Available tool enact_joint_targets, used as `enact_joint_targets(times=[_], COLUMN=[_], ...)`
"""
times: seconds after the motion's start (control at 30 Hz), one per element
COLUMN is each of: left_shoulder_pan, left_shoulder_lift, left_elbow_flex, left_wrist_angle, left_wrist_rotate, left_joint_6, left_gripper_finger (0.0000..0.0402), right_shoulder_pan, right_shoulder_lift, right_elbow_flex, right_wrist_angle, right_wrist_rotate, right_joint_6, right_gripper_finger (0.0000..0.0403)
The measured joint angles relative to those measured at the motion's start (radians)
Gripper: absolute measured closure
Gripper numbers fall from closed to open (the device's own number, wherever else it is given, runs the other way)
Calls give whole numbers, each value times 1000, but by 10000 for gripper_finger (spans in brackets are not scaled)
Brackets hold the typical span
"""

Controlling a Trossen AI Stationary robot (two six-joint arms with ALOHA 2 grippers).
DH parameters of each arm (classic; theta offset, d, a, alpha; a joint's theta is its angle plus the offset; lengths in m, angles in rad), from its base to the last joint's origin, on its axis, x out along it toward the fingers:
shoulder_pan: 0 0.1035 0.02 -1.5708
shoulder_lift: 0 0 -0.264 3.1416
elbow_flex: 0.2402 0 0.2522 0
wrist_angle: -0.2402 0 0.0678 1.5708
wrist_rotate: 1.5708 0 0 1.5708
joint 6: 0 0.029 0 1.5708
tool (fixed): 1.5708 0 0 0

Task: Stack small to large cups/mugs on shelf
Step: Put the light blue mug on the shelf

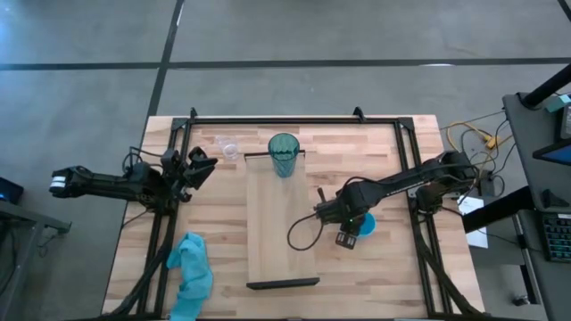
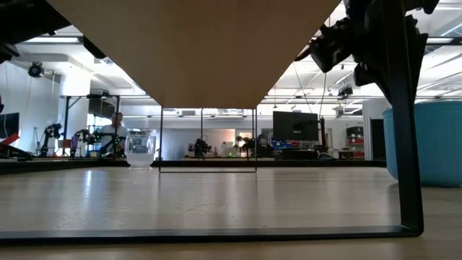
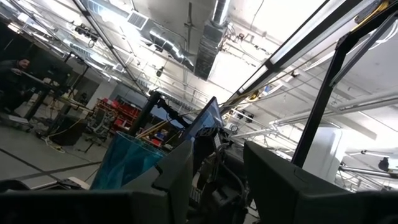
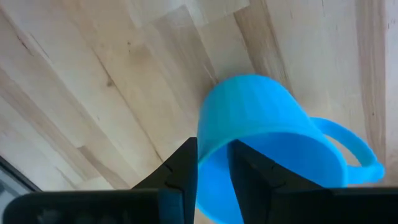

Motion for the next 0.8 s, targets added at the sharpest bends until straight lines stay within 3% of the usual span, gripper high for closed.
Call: enact_joint_targets(times=[0.2, 0.43, 0.6, 0.8], left_shoulder_pan=[0, 0, 0, 0], left_shoulder_lift=[2, 0, 0, -4], left_elbow_flex=[0, 0, 0, 0], left_wrist_angle=[0, 0, 0, 0], left_wrist_rotate=[1, 2, 3, 4], left_joint_6=[0, 2, 2, 1], left_gripper_finger=[272, 272, 272, 272], right_shoulder_pan=[0, 0, 0, 0], right_shoulder_lift=[-2, -2, -4, -8], right_elbow_flex=[-9, -15, -13, 117], right_wrist_angle=[17, 20, 13, -178], right_wrist_rotate=[1, 1, 10, 133], right_joint_6=[0, 0, 0, -6], right_gripper_finger=[335, 388, 392, 393])
